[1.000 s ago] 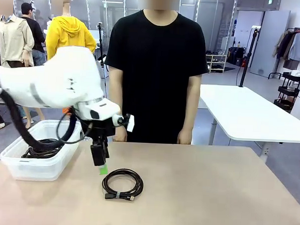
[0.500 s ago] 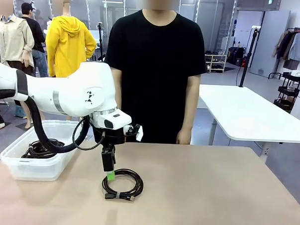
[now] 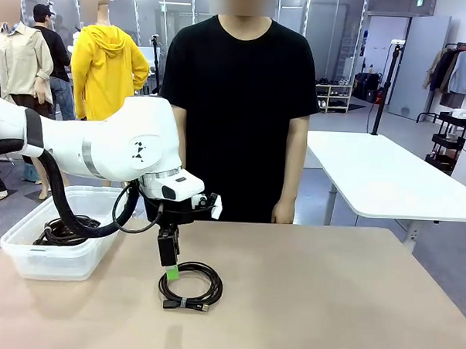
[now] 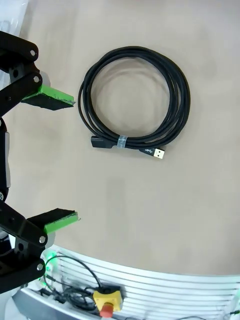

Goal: Organize and store the cables.
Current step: Place the USB Extension Cable into the Organizing box.

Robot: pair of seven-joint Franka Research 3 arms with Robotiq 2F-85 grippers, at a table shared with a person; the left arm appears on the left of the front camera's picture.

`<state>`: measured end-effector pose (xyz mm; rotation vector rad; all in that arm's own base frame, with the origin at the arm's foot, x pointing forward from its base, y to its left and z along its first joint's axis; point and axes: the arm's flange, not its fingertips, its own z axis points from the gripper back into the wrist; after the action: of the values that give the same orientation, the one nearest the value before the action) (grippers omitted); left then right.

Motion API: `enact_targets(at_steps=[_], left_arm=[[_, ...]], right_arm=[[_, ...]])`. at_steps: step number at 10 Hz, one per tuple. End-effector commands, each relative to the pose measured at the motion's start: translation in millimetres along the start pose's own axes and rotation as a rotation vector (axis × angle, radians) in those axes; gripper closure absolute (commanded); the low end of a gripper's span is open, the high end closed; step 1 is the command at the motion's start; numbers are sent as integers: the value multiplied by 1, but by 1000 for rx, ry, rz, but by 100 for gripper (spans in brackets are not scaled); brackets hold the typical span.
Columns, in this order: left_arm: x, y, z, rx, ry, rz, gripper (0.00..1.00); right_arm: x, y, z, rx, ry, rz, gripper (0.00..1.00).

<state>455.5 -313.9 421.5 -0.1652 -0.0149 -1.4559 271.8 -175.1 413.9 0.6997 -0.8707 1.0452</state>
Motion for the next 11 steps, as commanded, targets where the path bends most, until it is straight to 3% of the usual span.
enact_targets(at_steps=[1, 2, 4, 6, 9, 11], left_arm=[[0, 0, 0, 0, 0, 0, 0], [6, 8, -7, 91, 98, 19, 0], [5, -1, -29, 189, 135, -16, 0], [3, -17, -50, 269, 81, -78, 0], [-1, -25, -78, 282, 19, -85, 0], [1, -22, -94, 289, 37, -86, 0]], right_arm=[[2, -1, 0, -10, -15, -1, 0], [2, -1, 0, -10, -15, -1, 0], [2, -1, 0, -10, -15, -1, 0], [2, -1, 0, -10, -15, -1, 0], [2, -1, 0, -10, -15, -1, 0], [2, -1, 0, -10, -15, -1, 0]])
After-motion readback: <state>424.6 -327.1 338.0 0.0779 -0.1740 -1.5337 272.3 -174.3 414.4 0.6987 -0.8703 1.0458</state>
